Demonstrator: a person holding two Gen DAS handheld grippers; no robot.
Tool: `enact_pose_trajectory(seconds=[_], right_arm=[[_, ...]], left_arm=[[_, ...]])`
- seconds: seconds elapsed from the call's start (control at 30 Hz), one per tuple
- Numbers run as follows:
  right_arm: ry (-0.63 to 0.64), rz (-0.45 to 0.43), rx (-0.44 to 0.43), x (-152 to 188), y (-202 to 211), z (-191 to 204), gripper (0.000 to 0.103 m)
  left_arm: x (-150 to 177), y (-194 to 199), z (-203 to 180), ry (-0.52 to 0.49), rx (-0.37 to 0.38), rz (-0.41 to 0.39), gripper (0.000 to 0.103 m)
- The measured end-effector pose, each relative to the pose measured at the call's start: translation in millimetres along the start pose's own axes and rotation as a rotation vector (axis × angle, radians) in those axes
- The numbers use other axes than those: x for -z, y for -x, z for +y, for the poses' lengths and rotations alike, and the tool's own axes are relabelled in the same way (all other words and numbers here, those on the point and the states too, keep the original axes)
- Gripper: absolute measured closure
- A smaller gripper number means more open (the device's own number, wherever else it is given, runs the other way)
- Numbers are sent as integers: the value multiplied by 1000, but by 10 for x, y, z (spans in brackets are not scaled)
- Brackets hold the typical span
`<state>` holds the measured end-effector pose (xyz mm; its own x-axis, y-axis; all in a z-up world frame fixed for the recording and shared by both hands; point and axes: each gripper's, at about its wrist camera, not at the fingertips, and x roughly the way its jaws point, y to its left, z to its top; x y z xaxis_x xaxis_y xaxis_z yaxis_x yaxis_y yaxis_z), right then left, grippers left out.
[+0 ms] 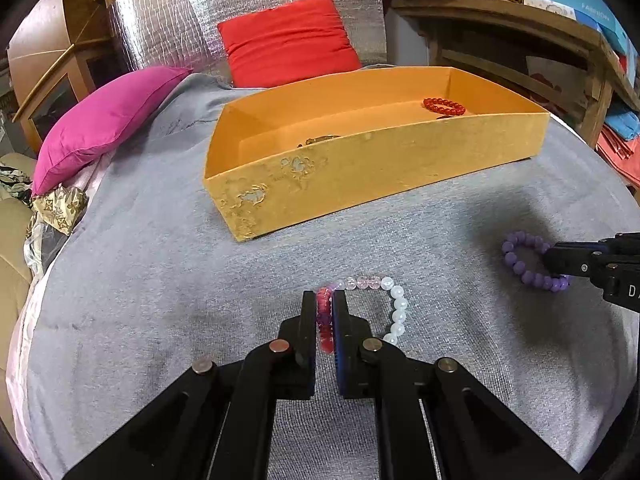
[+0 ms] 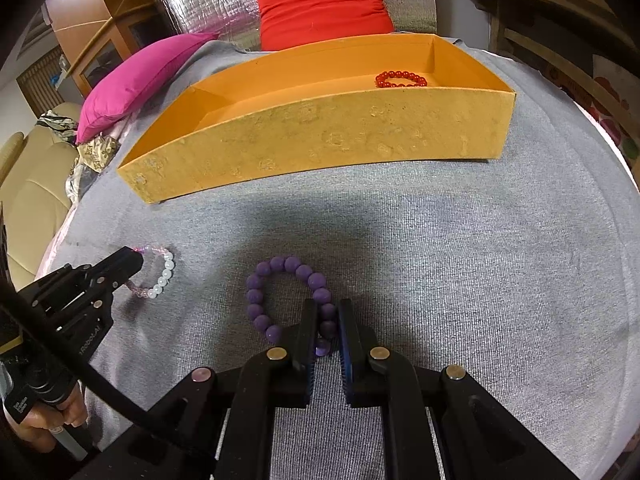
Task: Organize jewelry
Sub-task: 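Lift both held bracelets off the table and hold them up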
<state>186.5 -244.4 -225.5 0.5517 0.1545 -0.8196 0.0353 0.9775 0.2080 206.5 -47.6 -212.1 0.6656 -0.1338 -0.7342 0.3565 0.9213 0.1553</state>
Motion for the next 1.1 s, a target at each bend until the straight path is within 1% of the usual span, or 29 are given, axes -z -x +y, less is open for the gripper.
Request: enact_pose_trajectory(seconds=[0.77, 1.1], right_arm=[[-32, 18, -19, 0, -3, -38, 91], [3, 8, -10, 25, 8, 3, 92]], left_arm=[[-20, 9, 21, 1, -18, -9, 95], [-37, 30, 12, -1, -19, -20, 95]])
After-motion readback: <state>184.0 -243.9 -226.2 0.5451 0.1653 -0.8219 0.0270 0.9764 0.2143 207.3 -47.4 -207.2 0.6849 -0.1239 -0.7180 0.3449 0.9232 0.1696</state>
